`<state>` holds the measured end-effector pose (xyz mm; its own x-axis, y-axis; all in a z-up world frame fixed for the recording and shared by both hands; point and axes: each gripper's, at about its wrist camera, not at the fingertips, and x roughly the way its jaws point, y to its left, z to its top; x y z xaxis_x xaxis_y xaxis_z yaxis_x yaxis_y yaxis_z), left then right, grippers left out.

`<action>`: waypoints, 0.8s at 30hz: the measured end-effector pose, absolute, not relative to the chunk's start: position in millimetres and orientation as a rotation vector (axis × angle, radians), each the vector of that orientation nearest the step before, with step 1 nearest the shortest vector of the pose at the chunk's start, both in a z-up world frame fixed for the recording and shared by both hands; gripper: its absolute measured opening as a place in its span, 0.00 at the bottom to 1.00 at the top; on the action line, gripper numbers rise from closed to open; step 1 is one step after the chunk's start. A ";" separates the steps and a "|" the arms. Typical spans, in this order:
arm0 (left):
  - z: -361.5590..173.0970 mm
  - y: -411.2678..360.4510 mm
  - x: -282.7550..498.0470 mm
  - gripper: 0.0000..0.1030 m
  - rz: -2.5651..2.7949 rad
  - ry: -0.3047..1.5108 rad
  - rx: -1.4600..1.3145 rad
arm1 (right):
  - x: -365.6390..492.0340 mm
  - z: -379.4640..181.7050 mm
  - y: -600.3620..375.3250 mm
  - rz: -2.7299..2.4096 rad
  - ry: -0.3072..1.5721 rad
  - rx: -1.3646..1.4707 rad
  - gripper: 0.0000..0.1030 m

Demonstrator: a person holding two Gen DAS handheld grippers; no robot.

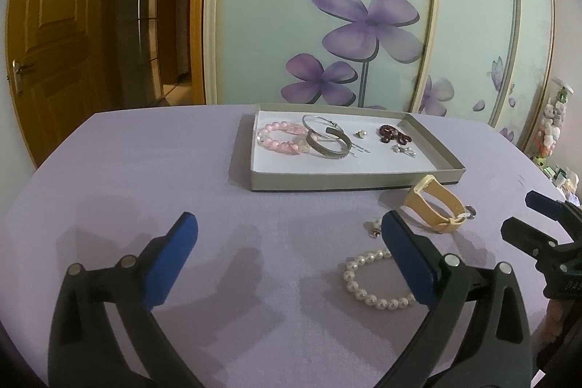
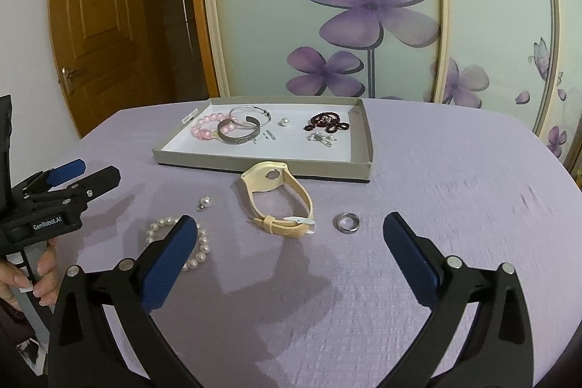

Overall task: Organize jewelry
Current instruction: 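Grasp the cream strap watch with the right gripper while the left gripper moves toward the pearl bracelet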

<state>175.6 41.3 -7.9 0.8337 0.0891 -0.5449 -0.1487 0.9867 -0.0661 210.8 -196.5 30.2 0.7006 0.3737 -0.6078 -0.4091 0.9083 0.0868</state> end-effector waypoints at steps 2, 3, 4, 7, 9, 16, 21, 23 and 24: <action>-8.4 42.1 176.6 0.98 0.130 0.571 -0.110 | 211.8 28.8 -198.3 0.432 0.671 -0.055 0.99; -8.7 42.7 176.9 0.98 0.132 0.571 -0.112 | 212.8 27.9 -198.7 0.430 0.676 -0.056 0.99; -9.0 43.0 177.4 0.98 0.133 0.571 -0.114 | 213.3 27.3 -198.7 0.430 0.679 -0.059 0.99; -9.5 45.5 178.0 0.98 0.138 0.573 -0.120 | 218.0 25.2 -192.8 0.440 0.690 -0.085 0.97; -9.3 46.9 178.4 0.98 0.141 0.573 -0.125 | 222.5 23.7 -187.6 0.446 0.693 -0.106 0.96; -7.8 54.5 178.4 0.98 0.156 0.567 -0.131 | 235.9 14.3 -185.7 0.448 0.739 -0.093 0.92; -7.4 59.5 183.0 0.98 0.167 0.571 -0.148 | 248.5 10.3 -173.4 0.464 0.762 -0.134 0.92; -5.4 60.8 182.5 0.98 0.169 0.565 -0.149 | 254.7 9.0 -169.4 0.463 0.766 -0.143 0.92; -4.3 61.1 182.5 0.98 0.170 0.562 -0.145 | 259.8 7.4 -166.2 0.470 0.777 -0.149 0.92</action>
